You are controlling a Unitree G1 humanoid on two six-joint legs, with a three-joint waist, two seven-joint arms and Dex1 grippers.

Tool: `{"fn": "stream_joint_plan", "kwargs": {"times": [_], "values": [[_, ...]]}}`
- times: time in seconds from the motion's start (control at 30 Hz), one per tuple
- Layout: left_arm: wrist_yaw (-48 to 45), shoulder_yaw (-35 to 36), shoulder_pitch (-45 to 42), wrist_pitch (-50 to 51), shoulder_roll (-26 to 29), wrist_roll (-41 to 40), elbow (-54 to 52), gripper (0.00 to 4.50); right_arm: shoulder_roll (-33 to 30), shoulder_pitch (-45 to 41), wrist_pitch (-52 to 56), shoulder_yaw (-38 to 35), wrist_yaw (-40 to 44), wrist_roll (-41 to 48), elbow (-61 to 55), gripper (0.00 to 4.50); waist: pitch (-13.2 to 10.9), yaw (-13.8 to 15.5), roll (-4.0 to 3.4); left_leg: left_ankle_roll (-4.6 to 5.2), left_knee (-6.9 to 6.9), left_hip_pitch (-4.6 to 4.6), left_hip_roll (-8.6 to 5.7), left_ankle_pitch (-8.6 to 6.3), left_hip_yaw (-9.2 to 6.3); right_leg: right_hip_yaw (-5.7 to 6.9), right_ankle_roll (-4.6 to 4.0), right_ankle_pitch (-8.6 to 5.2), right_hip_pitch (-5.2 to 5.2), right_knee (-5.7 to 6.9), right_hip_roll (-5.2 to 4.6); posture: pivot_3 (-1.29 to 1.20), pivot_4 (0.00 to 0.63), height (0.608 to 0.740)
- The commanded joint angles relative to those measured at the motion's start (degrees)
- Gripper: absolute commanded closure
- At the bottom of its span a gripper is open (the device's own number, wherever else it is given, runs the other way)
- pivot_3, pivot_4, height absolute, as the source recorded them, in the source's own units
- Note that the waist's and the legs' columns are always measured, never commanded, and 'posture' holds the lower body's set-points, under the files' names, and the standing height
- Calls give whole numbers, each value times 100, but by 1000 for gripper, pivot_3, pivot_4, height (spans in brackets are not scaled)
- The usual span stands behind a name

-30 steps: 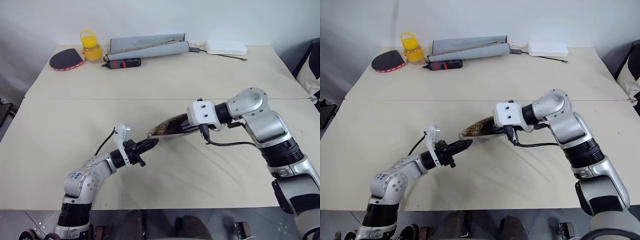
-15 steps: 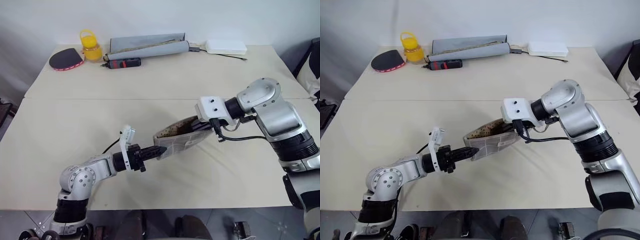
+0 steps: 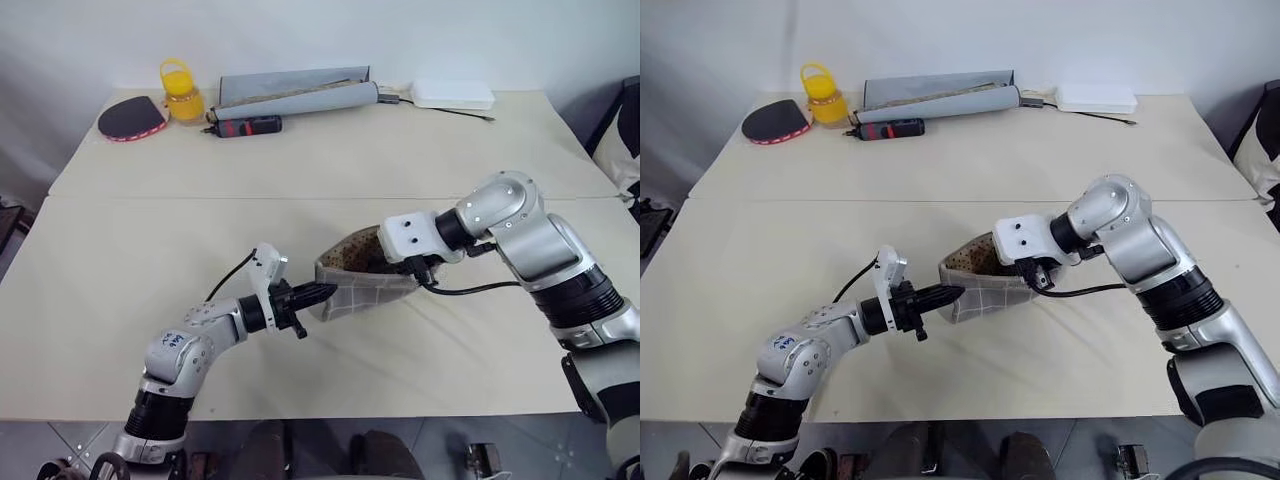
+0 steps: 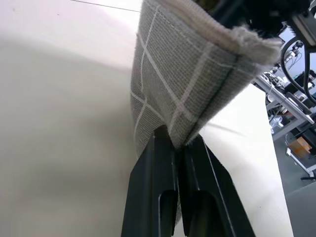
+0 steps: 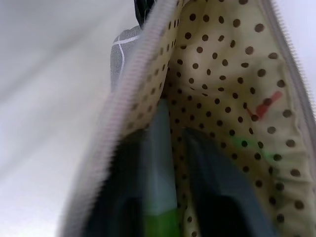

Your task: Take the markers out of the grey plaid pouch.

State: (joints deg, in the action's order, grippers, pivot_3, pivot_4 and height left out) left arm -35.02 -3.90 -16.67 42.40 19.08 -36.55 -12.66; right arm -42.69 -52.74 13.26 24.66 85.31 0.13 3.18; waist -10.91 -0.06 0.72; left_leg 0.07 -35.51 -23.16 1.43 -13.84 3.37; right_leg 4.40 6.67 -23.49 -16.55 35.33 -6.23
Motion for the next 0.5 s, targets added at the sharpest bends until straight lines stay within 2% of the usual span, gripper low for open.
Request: {"fn": "stream_joint_plan", "kwargs": {"times": [0.03, 0.37, 0.5], "values": [[19, 1, 64, -114, -36, 74, -169, 4500, -22, 18, -324, -49, -47, -129, 38, 2780, 0, -1, 0, 0, 0, 0, 0, 0, 0, 0, 0, 0, 0, 0, 0, 0, 150, 740], [-67, -181, 143, -251, -91, 145, -359, 4500, 131, 189, -1075, 301, -430, -891, 686, 2780, 0, 2, 0, 0, -4, 1, -2, 0, -1, 1, 1, 0, 2, 4, -3, 0, 150, 740], [-18, -190, 179, -292, -84, 197, -383, 4500, 123, 279, -1063, 357, -347, -999, 731, 2780, 1, -3, 1, 0, -11, 3, 1, 0, 0, 0, 1, 1, 4, 9, 0, 0, 150, 740]]}}
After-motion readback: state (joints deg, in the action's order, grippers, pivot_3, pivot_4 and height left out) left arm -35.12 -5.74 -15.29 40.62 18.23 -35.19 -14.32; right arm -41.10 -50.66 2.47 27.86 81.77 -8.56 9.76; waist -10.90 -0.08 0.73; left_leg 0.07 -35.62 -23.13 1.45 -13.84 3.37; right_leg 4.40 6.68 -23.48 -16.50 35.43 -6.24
